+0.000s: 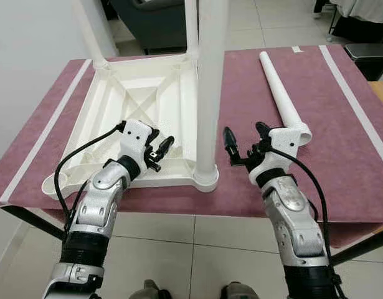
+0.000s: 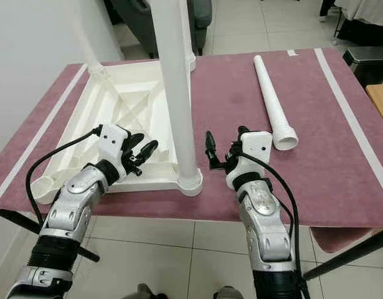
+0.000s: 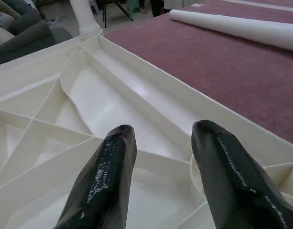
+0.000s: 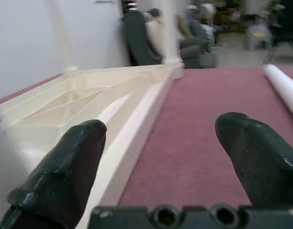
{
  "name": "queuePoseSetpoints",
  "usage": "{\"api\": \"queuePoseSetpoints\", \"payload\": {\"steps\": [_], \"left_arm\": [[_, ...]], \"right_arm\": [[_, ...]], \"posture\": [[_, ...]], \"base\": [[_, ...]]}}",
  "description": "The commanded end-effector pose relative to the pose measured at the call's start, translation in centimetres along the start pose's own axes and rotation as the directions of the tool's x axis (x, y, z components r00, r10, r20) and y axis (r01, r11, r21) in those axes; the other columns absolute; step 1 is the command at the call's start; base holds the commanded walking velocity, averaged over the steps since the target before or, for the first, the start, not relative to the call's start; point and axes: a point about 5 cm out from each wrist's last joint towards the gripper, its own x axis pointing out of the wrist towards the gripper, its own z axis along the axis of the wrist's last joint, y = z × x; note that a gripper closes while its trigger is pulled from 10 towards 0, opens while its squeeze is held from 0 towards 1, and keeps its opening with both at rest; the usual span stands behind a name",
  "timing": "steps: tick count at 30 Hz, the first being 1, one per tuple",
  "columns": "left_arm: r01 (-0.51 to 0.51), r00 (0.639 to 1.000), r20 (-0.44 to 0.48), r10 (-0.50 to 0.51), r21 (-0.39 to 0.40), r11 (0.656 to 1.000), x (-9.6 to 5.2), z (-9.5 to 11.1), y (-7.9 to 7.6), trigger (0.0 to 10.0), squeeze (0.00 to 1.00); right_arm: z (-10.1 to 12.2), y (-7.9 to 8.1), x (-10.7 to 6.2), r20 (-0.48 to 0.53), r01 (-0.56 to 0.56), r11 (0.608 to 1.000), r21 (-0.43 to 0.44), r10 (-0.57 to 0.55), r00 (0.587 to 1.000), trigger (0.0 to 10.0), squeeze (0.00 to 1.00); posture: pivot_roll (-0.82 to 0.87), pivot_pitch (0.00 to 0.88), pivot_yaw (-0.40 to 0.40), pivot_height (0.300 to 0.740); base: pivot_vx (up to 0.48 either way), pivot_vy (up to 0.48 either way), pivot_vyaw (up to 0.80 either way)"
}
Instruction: Building children table
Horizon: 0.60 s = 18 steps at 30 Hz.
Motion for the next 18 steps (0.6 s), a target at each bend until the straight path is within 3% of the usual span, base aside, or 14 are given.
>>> {"api": "queuePoseSetpoints", "payload": {"steps": [1,2,4,6,8,10,11,12,13,15,18], "left_arm": [[-0.034,0.999,-0.016,0.036,0.069,0.997,-0.4,0.0,0.8,10.0,0.0],[-0.034,0.999,-0.016,0.036,0.069,0.997,-0.4,0.0,0.8,10.0,0.0],[0.08,0.996,-0.054,-0.076,0.082,0.993,-0.8,-0.4,0.4,10.0,0.0],[0.08,0.996,-0.054,-0.076,0.082,0.993,-0.8,-0.4,0.4,10.0,0.0],[0.213,0.974,-0.098,-0.206,0.074,0.974,-1.4,-0.9,0.1,10.0,0.0],[0.213,0.974,-0.098,-0.206,0.074,0.974,-1.4,-0.9,0.1,10.0,0.0],[0.281,0.955,-0.119,-0.271,0.072,0.957,-1.6,-1.2,-0.1,10.0,0.0],[0.281,0.955,-0.119,-0.271,0.072,0.957,-1.6,-1.2,-0.1,10.0,0.0],[0.431,0.893,-0.183,-0.411,0.085,0.898,-1.4,-1.5,0.0,10.0,0.0],[0.431,0.893,-0.183,-0.411,0.085,0.898,-1.4,-1.5,0.0,10.0,0.0],[0.568,0.804,-0.29,-0.519,0.116,0.815,-0.1,-1.8,0.4,10.0,0.0]], "right_arm": [[0.3,0.5,-0.9,-0.008,-0.105,0.993,-0.049,0.105,0.994,10.0,0.0],[0.3,0.5,-0.9,-0.008,-0.105,0.993,-0.049,0.105,0.994,10.0,0.0],[0.3,-0.3,-1.4,-0.025,-0.119,0.99,-0.074,0.118,0.993,10.0,0.0],[0.3,-0.3,-1.4,-0.025,-0.119,0.99,-0.074,0.118,0.993,10.0,0.0],[0.4,-0.8,-1.4,-0.027,-0.126,0.989,-0.081,0.124,0.992,10.0,0.0],[0.4,-0.8,-1.4,-0.027,-0.126,0.989,-0.081,0.124,0.992,10.0,0.0],[0.5,-0.9,-1.2,-0.026,-0.133,0.988,-0.079,0.132,0.991,10.0,0.0],[0.5,-0.9,-1.2,-0.026,-0.133,0.988,-0.079,0.132,0.991,10.0,0.0],[0.6,-0.8,-0.8,-0.029,-0.191,0.979,-0.073,0.189,0.982,10.0,0.0],[0.6,-0.8,-0.8,-0.029,-0.191,0.979,-0.073,0.189,0.982,10.0,0.0],[0.5,-0.9,-1.3,-0.087,-0.351,0.934,-0.062,0.346,0.934,10.0,0.0]], "posture": [[-0.13,0.014,0.14,0.74],[-0.13,0.014,0.14,0.74],[-0.14,0.0,0.13,0.74],[-0.14,0.0,0.13,0.74],[-0.14,0.0,0.111,0.74],[-0.14,0.0,0.111,0.74],[-0.14,0.0,0.094,0.74],[-0.14,0.0,0.094,0.74],[-0.13,0.0,0.075,0.74],[-0.13,0.0,0.075,0.74],[-0.11,0.0,0.052,0.74]], "base": [[0.0,0.0,0.0],[0.0,0.0,0.0],[0.0,0.0,0.0],[0.0,0.0,0.0],[0.0,0.0,0.0],[0.0,0.0,0.0],[0.0,0.0,0.0],[0.0,0.0,0.0],[0.0,0.0,0.0],[0.0,0.0,0.0],[0.0,0.0,0.0]]}}
